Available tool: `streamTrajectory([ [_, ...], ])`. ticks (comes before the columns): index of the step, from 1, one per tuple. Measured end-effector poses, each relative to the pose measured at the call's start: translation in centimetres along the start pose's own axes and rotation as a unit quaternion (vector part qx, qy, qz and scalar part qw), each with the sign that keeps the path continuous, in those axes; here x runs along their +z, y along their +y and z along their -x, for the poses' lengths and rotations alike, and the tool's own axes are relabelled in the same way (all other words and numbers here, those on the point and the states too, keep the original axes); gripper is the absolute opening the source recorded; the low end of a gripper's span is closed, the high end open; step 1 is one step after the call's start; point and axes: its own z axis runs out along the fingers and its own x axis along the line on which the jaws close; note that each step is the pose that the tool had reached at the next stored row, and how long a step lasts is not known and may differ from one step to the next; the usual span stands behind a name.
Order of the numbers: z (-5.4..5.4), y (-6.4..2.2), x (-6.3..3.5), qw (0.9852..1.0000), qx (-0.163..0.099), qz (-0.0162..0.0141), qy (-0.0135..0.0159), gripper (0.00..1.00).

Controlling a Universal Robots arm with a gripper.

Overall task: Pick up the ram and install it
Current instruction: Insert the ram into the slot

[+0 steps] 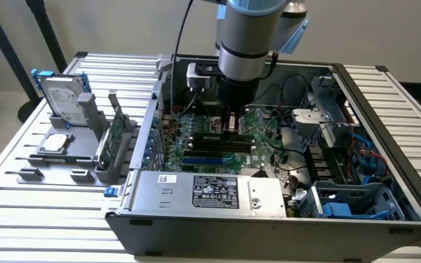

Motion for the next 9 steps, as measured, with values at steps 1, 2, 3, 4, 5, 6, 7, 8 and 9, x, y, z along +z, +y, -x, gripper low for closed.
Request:
streamTrajectory([
  [1, 0.00, -0.01, 0.02, 1.0000, 0.000, 0.0000, 0.0006, 0.13],
  [2, 0.00, -0.01, 0.03, 1.0000, 0.000, 0.0000, 0.0010, 0.13],
  [3, 0.00, -0.01, 0.03, 1.0000, 0.000, 0.0000, 0.0010, 0.13],
  [4, 0.00, -0.01, 0.03, 1.0000, 0.000, 0.0000, 0.0011, 0.13],
  [5, 0.00, -0.01, 0.05, 1.0000, 0.000, 0.0000, 0.0010, 0.13],
  [6, 0.03, -0.02, 0.08, 1.0000, 0.000, -0.0001, 0.0008, 0.13],
  [7, 0.07, -0.01, 0.09, 1.0000, 0.000, -0.0001, 0.0009, 0.13],
  [8, 0.11, -0.01, 0.11, 1.0000, 0.000, -0.0001, 0.0010, 0.13],
  [9, 0.19, 0.00, 0.13, 1.0000, -0.001, -0.0002, 0.0009, 0.13],
])
